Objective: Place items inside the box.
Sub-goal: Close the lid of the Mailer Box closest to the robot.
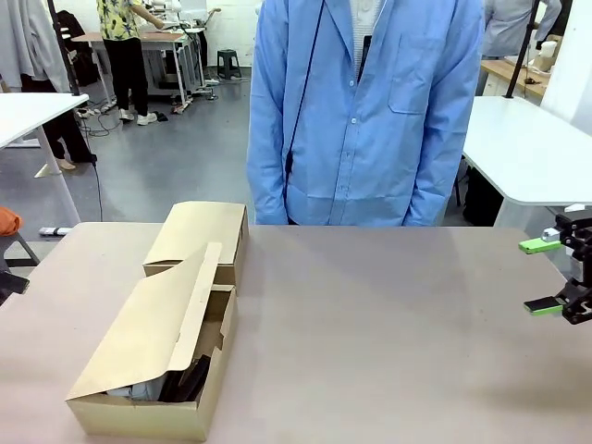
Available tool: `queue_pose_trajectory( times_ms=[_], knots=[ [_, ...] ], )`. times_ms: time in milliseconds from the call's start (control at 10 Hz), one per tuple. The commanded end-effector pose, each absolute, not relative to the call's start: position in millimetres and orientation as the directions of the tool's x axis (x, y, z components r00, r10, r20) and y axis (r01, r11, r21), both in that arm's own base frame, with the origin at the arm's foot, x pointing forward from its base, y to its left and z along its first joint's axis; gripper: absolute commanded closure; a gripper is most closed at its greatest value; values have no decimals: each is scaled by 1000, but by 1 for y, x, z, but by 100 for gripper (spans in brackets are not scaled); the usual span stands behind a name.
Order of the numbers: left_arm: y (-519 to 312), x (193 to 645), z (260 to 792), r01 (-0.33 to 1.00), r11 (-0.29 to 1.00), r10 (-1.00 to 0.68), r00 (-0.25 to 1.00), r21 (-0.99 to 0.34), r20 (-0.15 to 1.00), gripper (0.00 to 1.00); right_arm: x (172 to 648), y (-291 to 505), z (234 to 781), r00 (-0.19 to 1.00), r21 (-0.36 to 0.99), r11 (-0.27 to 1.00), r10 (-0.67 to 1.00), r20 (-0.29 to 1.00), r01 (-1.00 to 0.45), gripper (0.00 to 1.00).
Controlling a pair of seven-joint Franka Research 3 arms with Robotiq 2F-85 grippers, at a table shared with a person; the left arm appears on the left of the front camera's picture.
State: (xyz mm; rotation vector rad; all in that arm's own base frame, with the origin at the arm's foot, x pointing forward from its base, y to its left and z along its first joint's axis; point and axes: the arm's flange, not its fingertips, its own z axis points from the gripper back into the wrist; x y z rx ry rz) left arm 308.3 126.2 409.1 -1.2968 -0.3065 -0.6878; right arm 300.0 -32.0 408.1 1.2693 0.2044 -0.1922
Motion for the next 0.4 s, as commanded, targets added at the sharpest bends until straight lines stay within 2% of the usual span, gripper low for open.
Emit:
queue_pose_trajectory(
  times_ms=[0, 300],
  knots=[
    [125, 301, 403, 630, 114, -281, 762, -768, 584, 0, 301, -31, 412, 964, 927, 269, -36, -263, 263, 0],
    [125, 301, 403, 630, 114, -281, 762, -768, 584, 0, 301, -31, 412, 964, 927, 269, -36, -263, 263, 0]
  ],
)
